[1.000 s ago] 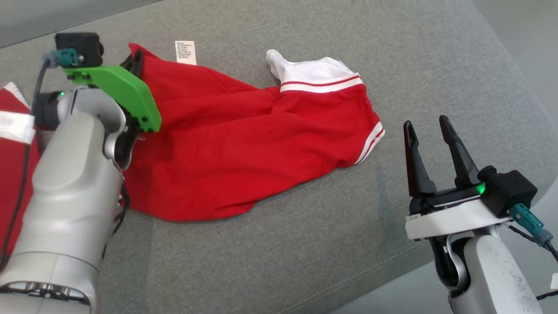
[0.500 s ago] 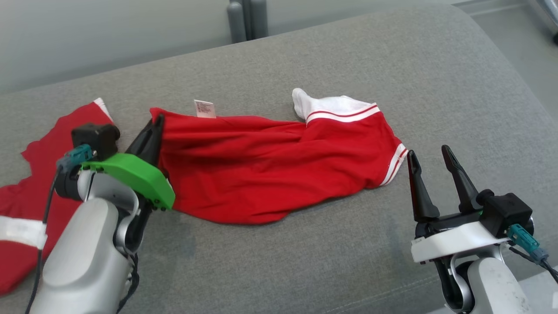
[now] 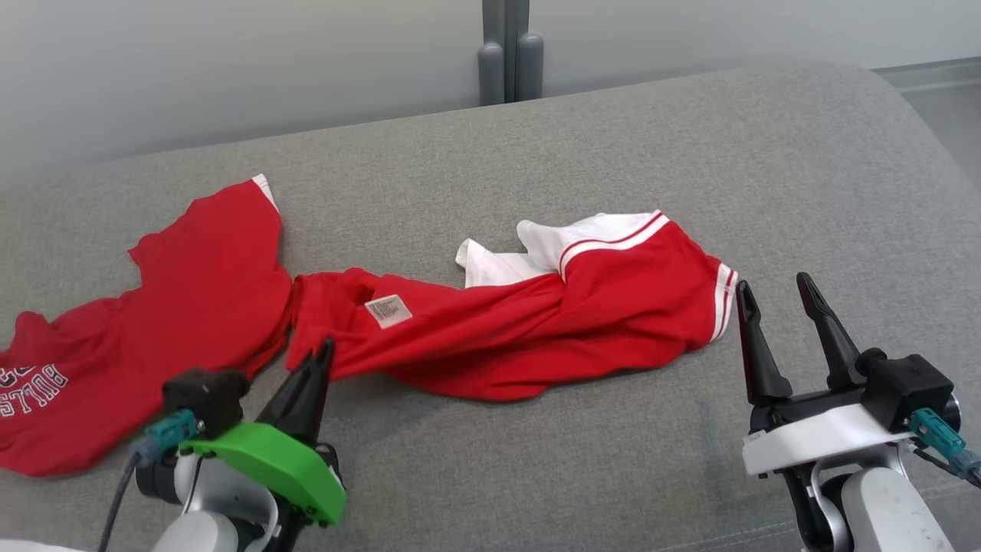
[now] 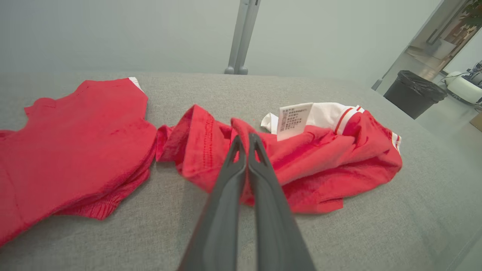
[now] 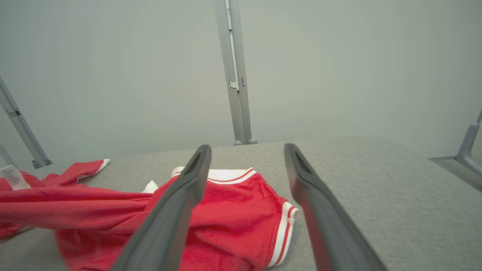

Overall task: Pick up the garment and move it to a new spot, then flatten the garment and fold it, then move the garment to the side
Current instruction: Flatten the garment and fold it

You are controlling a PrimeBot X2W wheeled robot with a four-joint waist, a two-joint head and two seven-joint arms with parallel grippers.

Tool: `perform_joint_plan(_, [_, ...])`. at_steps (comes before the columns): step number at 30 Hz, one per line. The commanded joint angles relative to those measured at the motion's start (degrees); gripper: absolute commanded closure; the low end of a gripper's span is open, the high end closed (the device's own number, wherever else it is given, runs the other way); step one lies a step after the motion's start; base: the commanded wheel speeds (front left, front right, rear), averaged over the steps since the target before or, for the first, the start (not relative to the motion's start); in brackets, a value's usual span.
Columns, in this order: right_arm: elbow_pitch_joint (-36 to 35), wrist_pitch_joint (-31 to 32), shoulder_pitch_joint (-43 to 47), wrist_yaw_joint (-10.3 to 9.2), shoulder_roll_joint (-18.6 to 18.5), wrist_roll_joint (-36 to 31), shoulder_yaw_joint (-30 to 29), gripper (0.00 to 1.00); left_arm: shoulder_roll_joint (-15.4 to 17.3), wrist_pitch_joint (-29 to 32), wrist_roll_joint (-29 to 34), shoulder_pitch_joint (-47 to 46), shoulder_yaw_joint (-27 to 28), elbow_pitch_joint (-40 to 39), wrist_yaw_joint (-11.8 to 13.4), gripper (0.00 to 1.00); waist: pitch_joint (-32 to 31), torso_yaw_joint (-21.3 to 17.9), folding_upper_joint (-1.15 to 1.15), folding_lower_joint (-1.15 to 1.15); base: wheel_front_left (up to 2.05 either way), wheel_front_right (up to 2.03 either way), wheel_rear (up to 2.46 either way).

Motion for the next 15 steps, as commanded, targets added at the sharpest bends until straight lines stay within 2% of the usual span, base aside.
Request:
perform_joint_plan(1, [-0.07,-0.14,0.33,0.00,-0.37,0.42,-0.15,0.00,0.09,0.06,0.12,1.17,-0.11,-0.28,0.32,1.00,-0.24,0.32,0.00,0.00,0.00,0.00,0.00])
perform_joint_plan(7, [-0.35,-0.14,0.13,0.00,-0.55,0.31,-0.61,0.00,-0.03,-0.33,1.53,3.06,-1.48,2.59,1.31,1.00,0.11,0.91,0.00,0.00,0.00,0.00,0.00])
perform_joint_plan(15, [0.01,-0.14,0.44,0.00,-0.66,0.40,-0.88,0.00,-0.24,-2.43,2.98,1.59,-2.30,11.76,1.40,1.00,0.56,0.97,0.00,0.00,0.00,0.00,0.00])
